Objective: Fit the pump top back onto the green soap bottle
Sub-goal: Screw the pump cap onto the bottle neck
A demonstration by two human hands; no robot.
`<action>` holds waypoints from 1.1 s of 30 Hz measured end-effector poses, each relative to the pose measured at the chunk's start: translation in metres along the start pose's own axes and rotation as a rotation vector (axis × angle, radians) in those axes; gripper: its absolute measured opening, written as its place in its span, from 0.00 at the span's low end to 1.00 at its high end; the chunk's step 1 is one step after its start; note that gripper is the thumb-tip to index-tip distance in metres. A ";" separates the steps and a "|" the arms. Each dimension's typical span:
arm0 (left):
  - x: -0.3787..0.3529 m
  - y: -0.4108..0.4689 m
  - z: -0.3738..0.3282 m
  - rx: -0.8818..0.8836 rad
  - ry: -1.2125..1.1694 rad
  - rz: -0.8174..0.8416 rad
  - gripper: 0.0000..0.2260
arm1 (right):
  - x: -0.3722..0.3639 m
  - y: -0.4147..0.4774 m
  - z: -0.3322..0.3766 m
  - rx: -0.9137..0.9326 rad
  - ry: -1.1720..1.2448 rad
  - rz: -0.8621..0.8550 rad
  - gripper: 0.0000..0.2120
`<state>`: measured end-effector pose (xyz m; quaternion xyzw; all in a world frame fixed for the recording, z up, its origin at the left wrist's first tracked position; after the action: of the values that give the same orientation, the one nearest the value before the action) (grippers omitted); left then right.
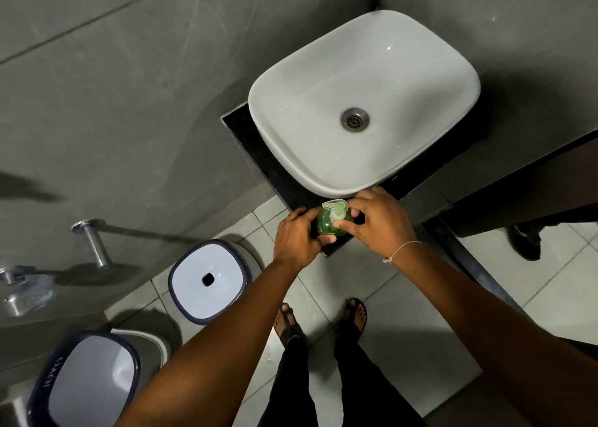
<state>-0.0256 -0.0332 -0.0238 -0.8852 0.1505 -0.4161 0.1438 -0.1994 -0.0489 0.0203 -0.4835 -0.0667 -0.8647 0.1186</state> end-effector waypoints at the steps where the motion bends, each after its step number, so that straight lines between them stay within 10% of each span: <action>1: 0.000 0.000 0.000 -0.006 -0.002 -0.008 0.31 | 0.000 0.000 0.003 -0.006 -0.022 -0.031 0.13; 13: 0.000 0.000 0.002 -0.031 -0.019 -0.004 0.33 | -0.009 -0.019 0.013 -0.147 0.043 -0.138 0.25; 33: -0.001 0.001 0.002 -0.035 -0.011 -0.017 0.33 | -0.022 -0.005 -0.007 -0.177 0.311 -0.060 0.14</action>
<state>-0.0244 -0.0336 -0.0259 -0.8911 0.1493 -0.4098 0.1254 -0.1952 -0.0427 -0.0016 -0.3502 0.0145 -0.9347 0.0586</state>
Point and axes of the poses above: each hand's wrist, its own y-axis towards the middle knuckle, its own x-axis out of the back of the hand, z = x × y, the point moved 2 cm from there along y, towards the middle knuckle, and after that the axes turned 3 degrees about z, right-handed, at the moved point
